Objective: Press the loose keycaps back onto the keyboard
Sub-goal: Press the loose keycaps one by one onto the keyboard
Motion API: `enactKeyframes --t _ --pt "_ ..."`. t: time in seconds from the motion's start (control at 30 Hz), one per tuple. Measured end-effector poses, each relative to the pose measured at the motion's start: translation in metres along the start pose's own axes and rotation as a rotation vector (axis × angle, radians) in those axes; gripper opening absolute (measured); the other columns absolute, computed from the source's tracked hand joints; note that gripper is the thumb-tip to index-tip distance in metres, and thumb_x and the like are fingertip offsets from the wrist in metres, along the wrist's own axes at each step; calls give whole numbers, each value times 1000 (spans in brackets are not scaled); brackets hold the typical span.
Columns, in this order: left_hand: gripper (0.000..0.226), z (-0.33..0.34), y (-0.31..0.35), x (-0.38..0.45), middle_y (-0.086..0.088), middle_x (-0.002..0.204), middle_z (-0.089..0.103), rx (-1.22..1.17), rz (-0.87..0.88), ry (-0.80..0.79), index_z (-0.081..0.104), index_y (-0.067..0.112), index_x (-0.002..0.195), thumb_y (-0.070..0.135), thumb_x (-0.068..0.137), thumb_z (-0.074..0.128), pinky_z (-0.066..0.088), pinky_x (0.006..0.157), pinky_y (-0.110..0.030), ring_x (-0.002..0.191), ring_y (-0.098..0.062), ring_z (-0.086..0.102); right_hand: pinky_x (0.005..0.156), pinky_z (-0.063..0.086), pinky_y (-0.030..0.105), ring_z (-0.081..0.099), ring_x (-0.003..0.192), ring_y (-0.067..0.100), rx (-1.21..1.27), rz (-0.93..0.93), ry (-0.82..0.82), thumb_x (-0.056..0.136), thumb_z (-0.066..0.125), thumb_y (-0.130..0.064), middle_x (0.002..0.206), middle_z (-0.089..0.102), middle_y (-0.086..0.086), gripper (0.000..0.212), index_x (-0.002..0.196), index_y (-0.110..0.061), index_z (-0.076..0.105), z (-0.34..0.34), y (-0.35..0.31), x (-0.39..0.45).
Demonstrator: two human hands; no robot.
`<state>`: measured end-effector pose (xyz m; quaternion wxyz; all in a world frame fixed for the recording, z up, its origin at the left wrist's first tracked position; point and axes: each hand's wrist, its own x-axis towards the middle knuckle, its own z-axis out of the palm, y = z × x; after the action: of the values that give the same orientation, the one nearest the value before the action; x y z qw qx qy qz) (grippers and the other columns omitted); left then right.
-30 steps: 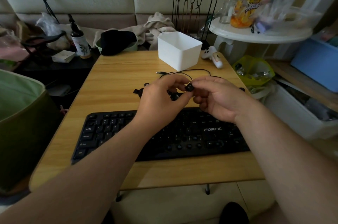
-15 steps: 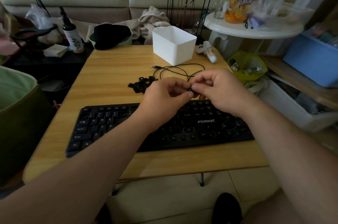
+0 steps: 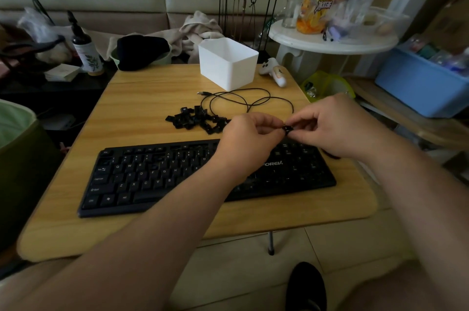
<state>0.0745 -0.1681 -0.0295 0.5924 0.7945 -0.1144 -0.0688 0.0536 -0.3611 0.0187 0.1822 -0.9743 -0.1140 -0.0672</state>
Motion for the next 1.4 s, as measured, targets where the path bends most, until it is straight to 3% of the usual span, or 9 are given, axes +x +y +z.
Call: enactKeyframes --t 0.1,0.17,0.27,0.4,0.63,0.93,1.1,1.23,1.4 --pt "21 5 -2 -3 15 104 75 261 124 -54 73 35 117 25 100 66 55 75 -14 95 1 68 67 49 18 64 78 0 -20 89 -78 85 83 -34 85 71 -17 23 109 -33 80 0 17 -3" --pt "29 5 -7 -5 13 111 74 440 222 -54 74 33 119 16 101 60 57 85 -20 99 -3 66 66 46 22 62 80 1 -39 151 -148 86 82 -35 88 69 -17 22 108 -34 80 2 27 -4" --pt "39 6 -15 -5 12 113 72 615 325 -12 77 35 113 7 96 55 47 106 -37 111 -15 58 63 41 21 61 79 2 8 199 -216 86 82 -34 86 68 -15 18 104 -36 79 4 35 -6" --pt "44 6 -18 -3 10 117 64 755 312 2 75 43 116 11 94 52 41 102 -42 116 -21 46 65 47 22 64 76 2 34 178 -313 86 83 -33 83 71 -15 15 99 -38 79 13 31 -8" --pt "47 9 -19 -9 11 115 58 834 352 -58 68 52 125 18 96 52 36 103 -43 116 -20 42 71 55 27 65 76 1 67 171 -305 85 84 -29 80 72 -17 15 96 -39 80 23 29 -8" --pt "50 8 -20 -9 13 117 55 878 334 -90 64 54 129 20 95 51 35 105 -44 119 -20 39 65 49 24 64 72 -2 109 187 -277 86 83 -32 78 71 -17 15 97 -41 78 25 34 -10" --pt "53 8 -20 -9 12 117 56 876 334 -94 64 54 129 17 94 52 34 105 -44 120 -21 40 72 59 31 67 76 2 117 184 -275 88 81 -33 82 73 -15 15 101 -40 79 28 28 -11" --pt "55 11 -20 -11 12 116 56 901 335 -120 64 55 129 15 93 50 33 103 -44 120 -21 39 68 52 20 65 76 -4 95 181 -287 88 80 -30 83 73 -20 15 100 -38 80 29 22 -10" --pt "55 11 -21 -12 13 116 57 950 359 -132 60 59 132 19 96 48 34 101 -45 121 -22 41 68 49 17 65 81 -3 60 189 -274 88 81 -31 87 73 -19 15 100 -40 80 29 21 -12"
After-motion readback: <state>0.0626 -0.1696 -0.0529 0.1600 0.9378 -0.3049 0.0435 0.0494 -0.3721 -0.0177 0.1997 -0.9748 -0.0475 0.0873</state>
